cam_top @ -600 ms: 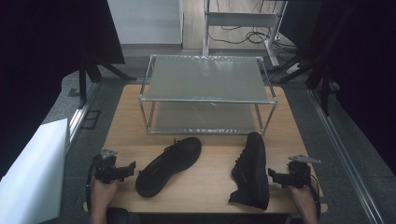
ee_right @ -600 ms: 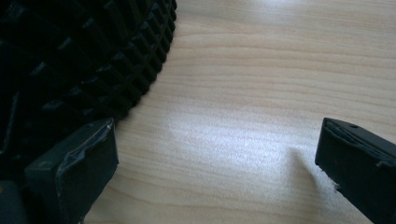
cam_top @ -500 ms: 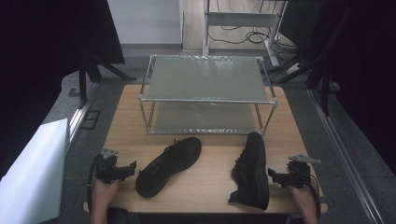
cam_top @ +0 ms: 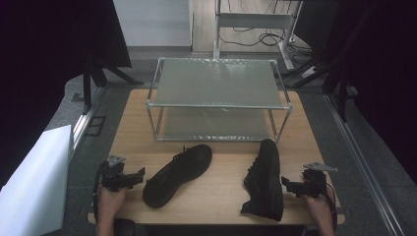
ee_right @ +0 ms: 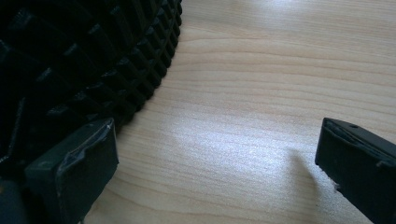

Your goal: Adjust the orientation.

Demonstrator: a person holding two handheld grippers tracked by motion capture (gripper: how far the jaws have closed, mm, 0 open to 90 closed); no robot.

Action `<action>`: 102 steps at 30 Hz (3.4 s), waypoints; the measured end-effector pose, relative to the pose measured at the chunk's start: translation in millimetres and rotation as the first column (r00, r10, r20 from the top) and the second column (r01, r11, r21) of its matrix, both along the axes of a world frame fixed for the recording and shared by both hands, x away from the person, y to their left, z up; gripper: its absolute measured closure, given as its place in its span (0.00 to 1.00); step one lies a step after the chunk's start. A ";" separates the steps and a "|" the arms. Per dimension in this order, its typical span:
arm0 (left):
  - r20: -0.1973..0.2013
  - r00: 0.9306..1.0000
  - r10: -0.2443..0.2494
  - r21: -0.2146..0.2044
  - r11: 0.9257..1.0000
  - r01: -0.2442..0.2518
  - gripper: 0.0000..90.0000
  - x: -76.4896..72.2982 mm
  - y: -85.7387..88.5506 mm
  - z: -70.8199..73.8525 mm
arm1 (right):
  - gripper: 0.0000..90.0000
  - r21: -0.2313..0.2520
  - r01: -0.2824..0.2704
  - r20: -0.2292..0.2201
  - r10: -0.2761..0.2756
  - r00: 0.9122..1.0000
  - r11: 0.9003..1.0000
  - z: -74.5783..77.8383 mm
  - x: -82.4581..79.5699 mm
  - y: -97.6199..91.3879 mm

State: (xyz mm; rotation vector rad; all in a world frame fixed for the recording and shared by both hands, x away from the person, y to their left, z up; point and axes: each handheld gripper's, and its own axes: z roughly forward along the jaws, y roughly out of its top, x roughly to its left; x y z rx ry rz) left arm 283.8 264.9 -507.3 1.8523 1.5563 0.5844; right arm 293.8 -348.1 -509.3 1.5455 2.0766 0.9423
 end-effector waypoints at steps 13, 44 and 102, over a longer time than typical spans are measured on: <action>-0.014 0.999 -0.035 0.028 0.999 0.035 0.00 0.8 -3.0 -1.5 | 0.00 0.009 0.008 -0.019 -0.008 1.000 1.000 -1.5 0.4 -2.6; -0.070 0.967 -0.244 0.060 0.967 0.248 0.03 -5.6 -39.6 0.7 | 0.00 0.016 -0.015 -0.039 0.015 0.999 1.000 -3.6 2.2 -0.1; -0.010 0.952 -0.305 0.104 0.947 0.304 0.00 -11.9 -88.3 2.8 | 0.01 0.048 -0.014 0.017 0.013 1.000 0.999 4.0 0.3 -6.3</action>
